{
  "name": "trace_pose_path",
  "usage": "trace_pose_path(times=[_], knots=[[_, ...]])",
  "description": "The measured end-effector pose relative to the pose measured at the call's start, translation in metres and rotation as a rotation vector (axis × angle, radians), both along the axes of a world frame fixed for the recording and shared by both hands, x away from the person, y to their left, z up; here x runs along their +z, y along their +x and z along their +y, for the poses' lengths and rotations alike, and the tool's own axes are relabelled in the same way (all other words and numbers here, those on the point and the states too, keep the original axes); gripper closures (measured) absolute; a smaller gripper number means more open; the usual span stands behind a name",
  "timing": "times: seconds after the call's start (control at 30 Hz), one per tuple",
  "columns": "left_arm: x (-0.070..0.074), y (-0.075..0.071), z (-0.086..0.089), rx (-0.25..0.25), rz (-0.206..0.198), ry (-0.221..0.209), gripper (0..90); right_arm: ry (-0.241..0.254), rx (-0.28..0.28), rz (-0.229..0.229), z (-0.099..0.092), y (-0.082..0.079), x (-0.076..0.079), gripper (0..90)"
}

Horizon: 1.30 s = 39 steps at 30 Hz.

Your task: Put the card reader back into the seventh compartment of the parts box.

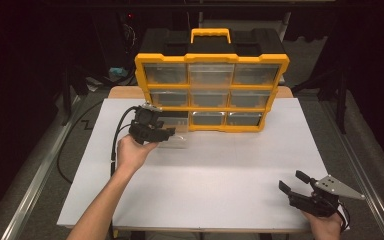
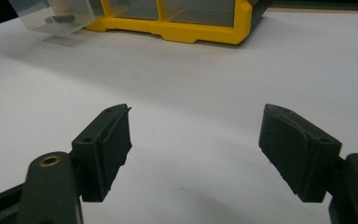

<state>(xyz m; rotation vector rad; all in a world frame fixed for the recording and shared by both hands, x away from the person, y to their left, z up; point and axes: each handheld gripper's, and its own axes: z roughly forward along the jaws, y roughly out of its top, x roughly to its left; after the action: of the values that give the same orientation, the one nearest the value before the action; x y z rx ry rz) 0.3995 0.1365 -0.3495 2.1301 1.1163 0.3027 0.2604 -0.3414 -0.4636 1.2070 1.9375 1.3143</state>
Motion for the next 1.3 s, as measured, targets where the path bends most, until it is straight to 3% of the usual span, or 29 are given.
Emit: trace_pose_path(times=[0.9, 1.3], knots=[[-0.002, -0.029, -0.01, -0.069, -0.03, -0.008, 46.0, 0.005, -0.002, 0.001, 0.0, 0.0, 0.0, 25.3], [-0.014, -0.043, -0.013, -0.104, -0.021, -0.007, 45.4, 0.007, -0.004, 0.004, 0.0, 0.0, 0.0, 25.3]])
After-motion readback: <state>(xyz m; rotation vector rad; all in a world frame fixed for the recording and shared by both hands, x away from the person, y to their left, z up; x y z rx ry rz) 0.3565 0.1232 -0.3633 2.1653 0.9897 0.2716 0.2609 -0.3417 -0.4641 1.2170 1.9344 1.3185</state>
